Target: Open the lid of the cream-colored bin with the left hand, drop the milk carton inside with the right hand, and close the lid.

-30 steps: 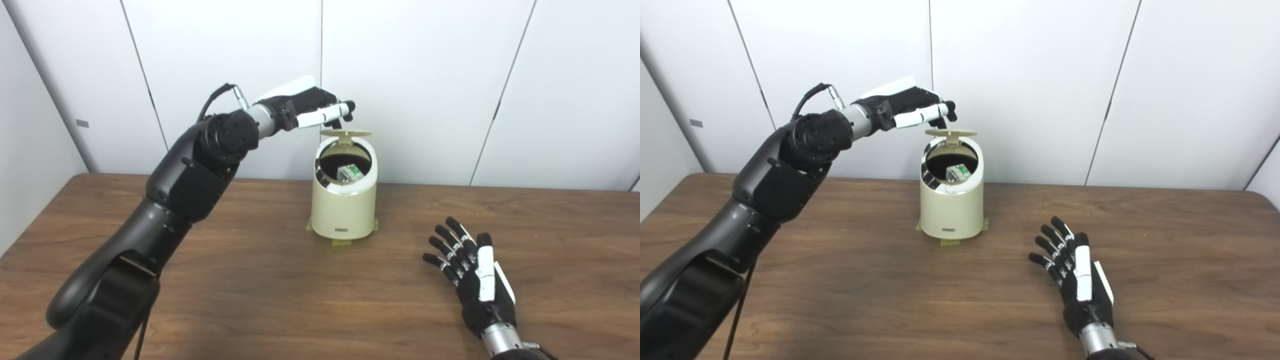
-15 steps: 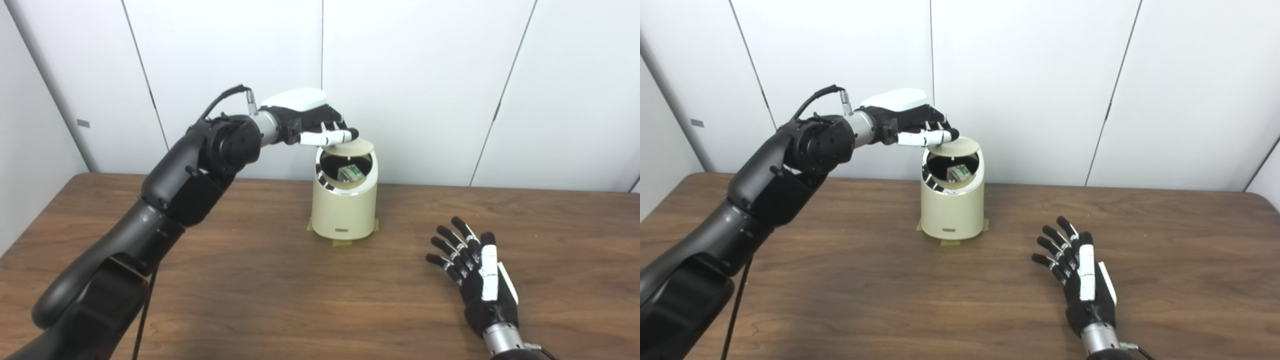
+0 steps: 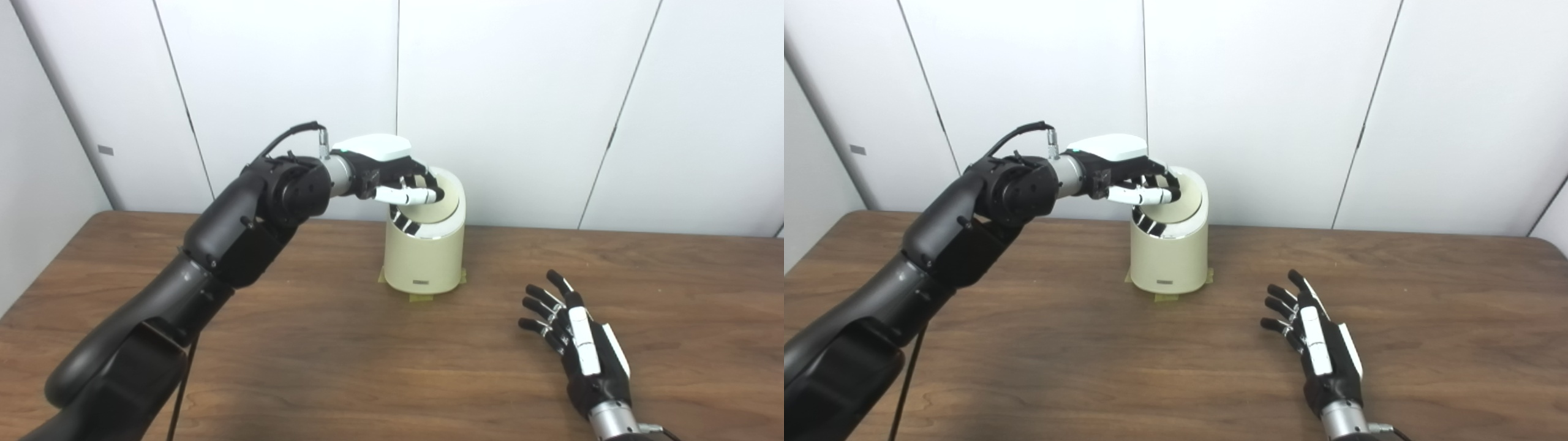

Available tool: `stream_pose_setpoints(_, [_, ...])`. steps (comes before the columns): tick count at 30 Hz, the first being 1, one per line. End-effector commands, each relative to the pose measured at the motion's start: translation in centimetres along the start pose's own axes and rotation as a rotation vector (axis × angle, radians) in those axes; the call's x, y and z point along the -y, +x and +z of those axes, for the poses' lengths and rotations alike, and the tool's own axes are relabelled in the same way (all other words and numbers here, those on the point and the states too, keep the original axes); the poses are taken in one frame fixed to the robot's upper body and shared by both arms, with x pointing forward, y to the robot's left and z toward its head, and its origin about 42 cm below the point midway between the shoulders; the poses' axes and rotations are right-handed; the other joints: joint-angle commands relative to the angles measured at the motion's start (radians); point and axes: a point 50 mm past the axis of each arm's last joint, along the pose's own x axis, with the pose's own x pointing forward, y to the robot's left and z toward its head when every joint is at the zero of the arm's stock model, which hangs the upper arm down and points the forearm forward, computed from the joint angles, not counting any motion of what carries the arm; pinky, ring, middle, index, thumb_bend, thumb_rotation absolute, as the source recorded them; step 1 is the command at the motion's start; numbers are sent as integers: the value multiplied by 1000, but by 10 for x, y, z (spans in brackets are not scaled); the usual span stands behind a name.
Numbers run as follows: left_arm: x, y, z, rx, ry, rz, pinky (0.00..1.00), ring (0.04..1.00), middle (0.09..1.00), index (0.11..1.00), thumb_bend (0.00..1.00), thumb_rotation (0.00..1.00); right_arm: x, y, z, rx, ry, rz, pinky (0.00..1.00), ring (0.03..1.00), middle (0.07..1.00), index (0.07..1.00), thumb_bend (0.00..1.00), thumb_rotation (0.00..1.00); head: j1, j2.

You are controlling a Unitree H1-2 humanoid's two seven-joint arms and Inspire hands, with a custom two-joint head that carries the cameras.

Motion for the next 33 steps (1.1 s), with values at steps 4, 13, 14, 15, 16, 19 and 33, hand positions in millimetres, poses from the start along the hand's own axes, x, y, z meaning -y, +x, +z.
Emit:
stream_pose_setpoints(4, [4, 5, 21, 64, 159, -34, 889, 870, 871, 851, 463, 1000, 1, -3, 1, 3, -21, 4, 671, 806, 816, 949, 595, 917, -8, 4])
stream_pose_setpoints(13, [27, 6, 29, 109, 319, -58, 889, 829, 818, 814, 501, 1000, 0, -3, 3, 16, -55, 5, 639, 792, 813, 957, 569, 930, -12, 14])
stream_pose_setpoints(14, [29, 6, 30, 109, 330, -69, 886, 826, 822, 827, 510, 1000, 0, -3, 3, 18, -62, 4, 628, 787, 809, 956, 565, 933, -12, 14])
stream_pose_setpoints(15, [32, 6, 30, 110, 338, -82, 881, 825, 823, 833, 511, 1000, 0, -3, 4, 18, -65, 3, 623, 786, 808, 956, 564, 934, -12, 14])
stream_pose_setpoints(16, [35, 6, 31, 111, 347, -96, 874, 823, 824, 836, 509, 1000, 0, -3, 4, 17, -66, 2, 621, 786, 808, 956, 565, 934, -13, 15])
stream_pose_setpoints(19, [42, 5, 32, 110, 366, -128, 866, 823, 829, 851, 516, 1000, 0, -4, 5, 14, -61, -2, 618, 789, 809, 956, 564, 933, -13, 15])
stream_pose_setpoints(33, [63, 4, 40, 147, 346, -180, 875, 837, 838, 849, 495, 1000, -3, -5, 8, 9, -55, -3, 614, 785, 807, 966, 564, 915, -22, 24])
